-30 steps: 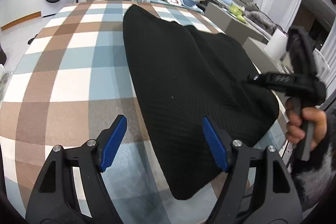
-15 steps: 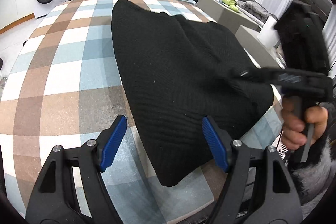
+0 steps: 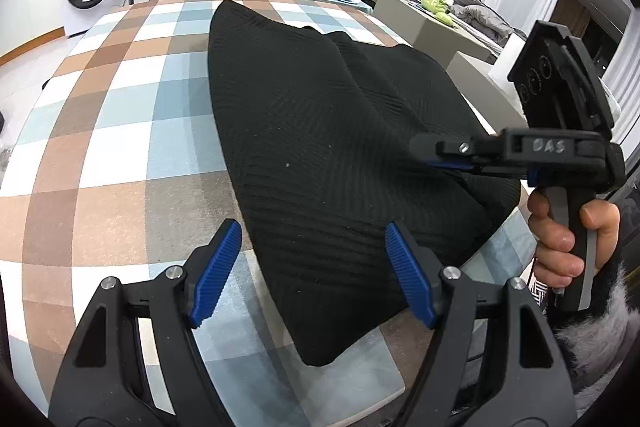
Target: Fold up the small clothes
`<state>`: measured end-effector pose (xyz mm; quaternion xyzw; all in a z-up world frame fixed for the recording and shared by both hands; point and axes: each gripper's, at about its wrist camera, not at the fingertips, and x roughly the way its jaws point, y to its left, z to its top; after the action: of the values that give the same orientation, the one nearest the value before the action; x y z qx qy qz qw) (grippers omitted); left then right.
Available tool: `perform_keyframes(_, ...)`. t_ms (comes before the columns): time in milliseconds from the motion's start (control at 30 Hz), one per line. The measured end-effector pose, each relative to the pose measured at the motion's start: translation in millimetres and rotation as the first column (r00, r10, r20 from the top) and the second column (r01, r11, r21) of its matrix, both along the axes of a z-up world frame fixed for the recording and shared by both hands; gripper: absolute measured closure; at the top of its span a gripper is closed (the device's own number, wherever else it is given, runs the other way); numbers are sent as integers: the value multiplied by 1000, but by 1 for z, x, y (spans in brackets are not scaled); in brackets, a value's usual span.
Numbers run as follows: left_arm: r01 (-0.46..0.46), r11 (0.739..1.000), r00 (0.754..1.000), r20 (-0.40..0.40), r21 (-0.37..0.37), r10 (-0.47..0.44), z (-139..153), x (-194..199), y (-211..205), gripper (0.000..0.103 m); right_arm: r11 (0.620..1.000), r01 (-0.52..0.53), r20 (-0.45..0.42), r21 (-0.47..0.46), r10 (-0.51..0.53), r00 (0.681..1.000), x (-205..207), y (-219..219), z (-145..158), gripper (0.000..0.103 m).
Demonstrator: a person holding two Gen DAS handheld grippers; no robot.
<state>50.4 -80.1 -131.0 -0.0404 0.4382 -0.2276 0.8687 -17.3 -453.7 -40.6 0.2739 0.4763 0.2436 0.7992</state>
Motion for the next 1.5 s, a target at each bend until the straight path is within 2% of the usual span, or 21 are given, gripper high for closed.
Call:
perform_keyframes(33, -4, 1000, 1000, -2, -2, 4, 0, 0, 1, 31, 1000, 2, 12, 17, -2, 1000, 1, 0, 3, 68)
perform_keyframes(133, -10, 1000, 1000, -4, -3, 10, -1, 1, 4, 31, 1000, 9, 46, 14, -9, 999, -5, 4, 11, 63)
perform_keyframes(233, -2, 1000, 1000, -3, -12, 2, -2, 2, 3, 31, 989, 20, 22, -146, -17, 1000, 3, 22, -2, 63)
perform_keyframes(267, 0, 1000, 1000, -2, -11, 0, -1, 2, 3, 31, 979, 13, 20, -205, -9, 1000, 4, 25, -6, 66)
perform_keyframes(300, 0, 1000, 1000, 0, -8, 0, -2, 2, 2, 31, 967, -2, 50, -253, 15, 999, 4, 29, -5, 67)
perform_keyframes(433, 0, 1000, 1000, 6, -21, 0, 1, -1, 5, 31, 893, -4, 107, -450, 58, 993, -1, 43, 4, 67)
perform_keyframes(467, 2, 1000, 1000, 8, -24, -1, 1, -2, 6, 31, 880, -2, 109, -475, 61, 992, -3, 41, 4, 67)
perform_keyframes(567, -2, 1000, 1000, 8, -24, 2, 0, -2, 7, 31, 891, 7, 104, -453, 45, 994, -6, 34, 3, 67)
perform_keyframes(733, 2, 1000, 1000, 5, -28, -2, 0, -2, 7, 31, 974, -42, 69, -224, 59, 996, 1, 23, -2, 67)
perform_keyframes(833, 6, 1000, 1000, 9, -19, -6, 1, -4, 6, 31, 986, -47, 38, -159, 54, 998, 16, 25, -13, 67)
perform_keyframes(900, 4, 1000, 1000, 2, -16, -4, 0, -4, 6, 31, 992, -42, 28, -118, 45, 999, 27, 27, -18, 74)
perform_keyframes(967, 0, 1000, 1000, 2, -20, 0, 1, -5, 7, 31, 993, -33, 7, -110, 34, 999, 34, 30, -19, 92)
perform_keyframes(1033, -6, 999, 1000, -2, -33, 6, 2, -6, 9, 31, 996, -27, 14, -85, 28, 1000, 33, 31, -10, 94)
perform_keyframes(1133, -11, 998, 1000, -26, -58, 9, 1, -5, 11, 31, 998, 4, 126, -62, 4, 992, 12, 21, 31, 94)
perform_keyframes(1200, -17, 999, 999, -31, -52, 15, 0, -5, 11, 31, 995, 15, 130, -98, -2, 991, 8, 18, 41, 94)
perform_keyframes(1267, -11, 999, 999, -41, -49, 9, -3, -4, 9, 31, 976, 43, 103, -211, -21, 994, 9, 17, 34, 94)
perform_keyframes(1333, -8, 999, 998, -55, -34, 6, -7, -3, 5, 31, 965, 51, 48, -258, -40, 998, 19, 18, 14, 93)
perform_keyframes(1400, -8, 1000, 998, -65, -8, 7, -11, -2, 2, 31, 974, 52, 15, -220, -50, 999, 24, 16, 2, 91)
perform_keyframes(1433, -5, 1000, 998, -68, 2, 5, -12, -2, 0, 31, 978, 35, -11, -205, -38, 999, 24, 16, -3, 89)
perform_keyframes(1500, 1, 1000, 997, -73, 7, -1, -13, -4, 0, 31, 988, -14, -11, -152, 13, 1000, 14, 15, -5, 87)
